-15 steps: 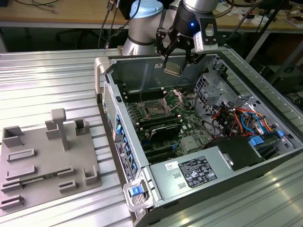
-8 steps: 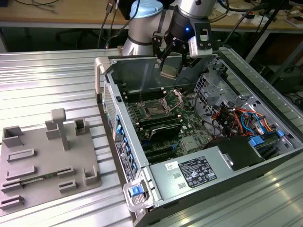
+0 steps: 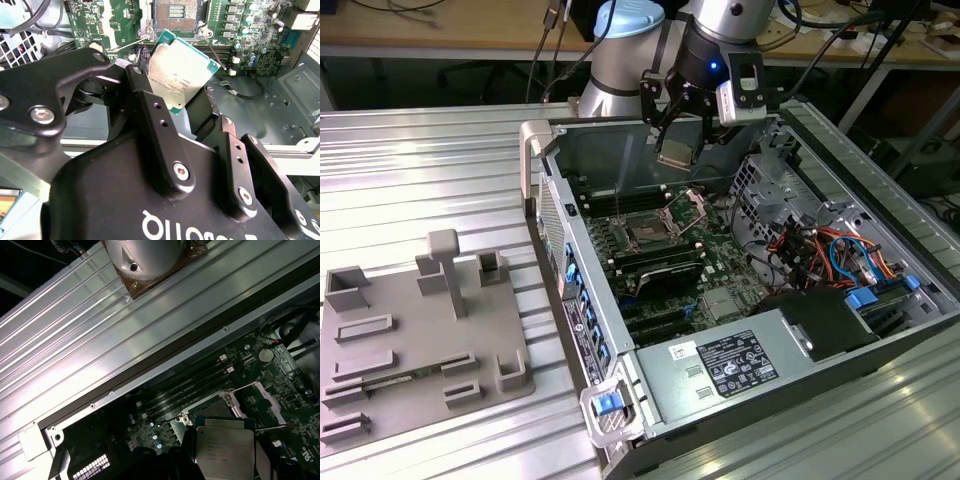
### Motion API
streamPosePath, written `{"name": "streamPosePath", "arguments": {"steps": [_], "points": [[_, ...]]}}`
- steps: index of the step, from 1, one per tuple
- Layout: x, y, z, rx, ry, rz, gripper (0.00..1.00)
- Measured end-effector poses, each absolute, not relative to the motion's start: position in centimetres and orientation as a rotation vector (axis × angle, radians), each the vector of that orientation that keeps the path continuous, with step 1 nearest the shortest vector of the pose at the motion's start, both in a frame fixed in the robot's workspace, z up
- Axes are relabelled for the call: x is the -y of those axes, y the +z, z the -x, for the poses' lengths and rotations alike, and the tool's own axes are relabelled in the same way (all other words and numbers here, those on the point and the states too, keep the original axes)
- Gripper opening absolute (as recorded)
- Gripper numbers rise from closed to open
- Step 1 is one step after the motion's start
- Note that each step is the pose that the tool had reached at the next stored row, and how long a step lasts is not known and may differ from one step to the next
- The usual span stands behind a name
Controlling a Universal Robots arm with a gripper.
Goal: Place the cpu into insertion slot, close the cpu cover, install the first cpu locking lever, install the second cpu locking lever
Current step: 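Place the cpu into insertion slot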
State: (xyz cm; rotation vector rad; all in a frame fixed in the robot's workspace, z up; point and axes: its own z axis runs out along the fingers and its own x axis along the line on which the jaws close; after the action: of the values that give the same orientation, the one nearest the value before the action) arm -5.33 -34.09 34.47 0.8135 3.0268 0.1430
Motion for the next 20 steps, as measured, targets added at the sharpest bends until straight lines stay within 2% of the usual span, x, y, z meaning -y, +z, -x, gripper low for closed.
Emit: {"name": "streamPosePath", "arguments": {"steps": [9, 20], "points": [[34.10, 34.44, 5.33, -3.023, 0.143, -0.825, 0.55], [34.09, 34.35, 5.33, -2.924, 0.141, -1.103, 0.55]]}}
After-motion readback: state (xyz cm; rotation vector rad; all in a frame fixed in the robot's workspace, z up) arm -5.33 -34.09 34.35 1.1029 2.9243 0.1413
